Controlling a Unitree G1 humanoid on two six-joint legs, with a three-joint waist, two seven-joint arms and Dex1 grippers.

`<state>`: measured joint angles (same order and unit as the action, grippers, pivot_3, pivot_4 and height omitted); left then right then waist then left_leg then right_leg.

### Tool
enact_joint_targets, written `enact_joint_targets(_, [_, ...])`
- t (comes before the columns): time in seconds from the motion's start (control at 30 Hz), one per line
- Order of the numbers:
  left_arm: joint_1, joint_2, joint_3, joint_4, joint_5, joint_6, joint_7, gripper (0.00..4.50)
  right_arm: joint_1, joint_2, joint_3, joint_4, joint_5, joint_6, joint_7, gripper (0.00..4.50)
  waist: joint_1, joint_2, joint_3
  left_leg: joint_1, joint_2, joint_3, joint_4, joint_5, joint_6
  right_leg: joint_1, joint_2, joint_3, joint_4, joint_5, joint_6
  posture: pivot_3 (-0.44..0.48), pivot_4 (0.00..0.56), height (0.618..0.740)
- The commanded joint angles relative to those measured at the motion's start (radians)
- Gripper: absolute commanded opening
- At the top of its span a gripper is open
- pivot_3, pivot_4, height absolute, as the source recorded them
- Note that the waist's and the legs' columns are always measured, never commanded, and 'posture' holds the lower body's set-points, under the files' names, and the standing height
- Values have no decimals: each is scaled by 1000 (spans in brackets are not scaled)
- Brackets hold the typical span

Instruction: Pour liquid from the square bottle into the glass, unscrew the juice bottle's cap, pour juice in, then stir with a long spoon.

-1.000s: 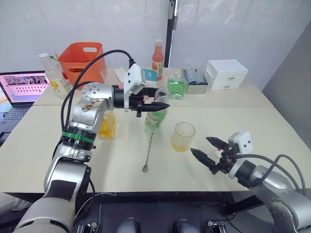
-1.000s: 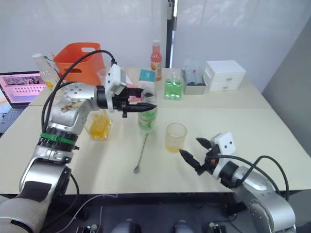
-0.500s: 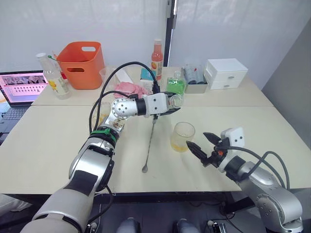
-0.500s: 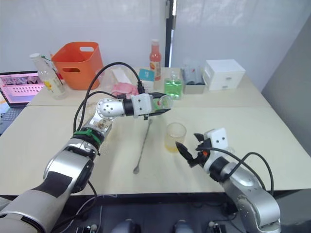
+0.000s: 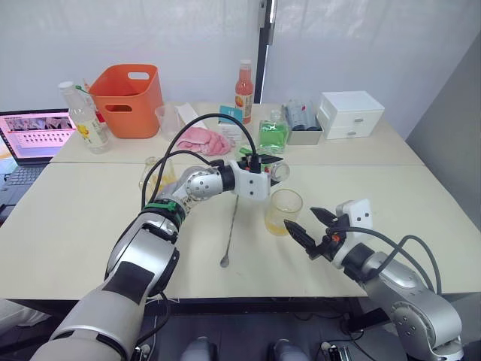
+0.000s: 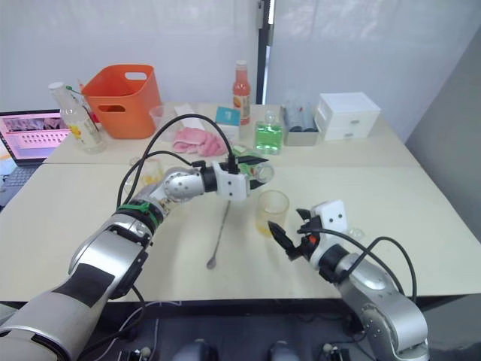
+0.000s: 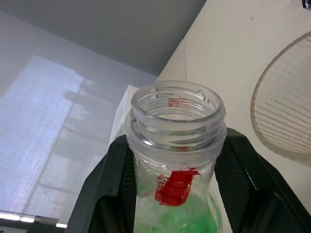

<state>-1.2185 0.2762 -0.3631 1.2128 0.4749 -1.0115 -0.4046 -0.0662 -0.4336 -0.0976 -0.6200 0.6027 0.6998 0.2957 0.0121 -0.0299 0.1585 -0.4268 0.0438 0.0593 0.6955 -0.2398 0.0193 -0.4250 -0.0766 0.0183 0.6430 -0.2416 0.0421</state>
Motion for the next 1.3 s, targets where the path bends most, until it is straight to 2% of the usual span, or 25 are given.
enact_joint_targets(0.03, [-50,4,-12,-16,37,-34,93,1708,-8,5,-14,-44,13,2,-6,4416,0,0,0,0,0,0,0,0,0,0,0,0,0,0,0,0,150,715])
enact_joint_targets(0.3, [-64,14,-64,-9,131,-48,228,1708,-8,9,-12,-53,24,6,-18,4416,0,0,0,0,0,0,0,0,0,0,0,0,0,0,0,0,150,715])
enact_joint_targets(0.57, [-90,32,-164,-17,284,-44,429,1708,-3,29,1,-61,19,11,-30,4416,0,0,0,0,0,0,0,0,0,0,0,0,1,0,0,0,150,715])
enact_joint_targets(0.87, [-123,45,-246,-13,397,-29,601,1708,-2,38,1,-67,21,15,-36,4416,1,0,0,0,0,0,0,0,0,0,0,-1,1,0,0,0,150,715])
enact_joint_targets(1.3, [-153,47,-324,2,478,4,733,1708,-10,44,-1,-66,22,16,-40,4416,1,0,0,-1,0,0,1,0,0,0,0,-1,1,0,0,0,150,715])
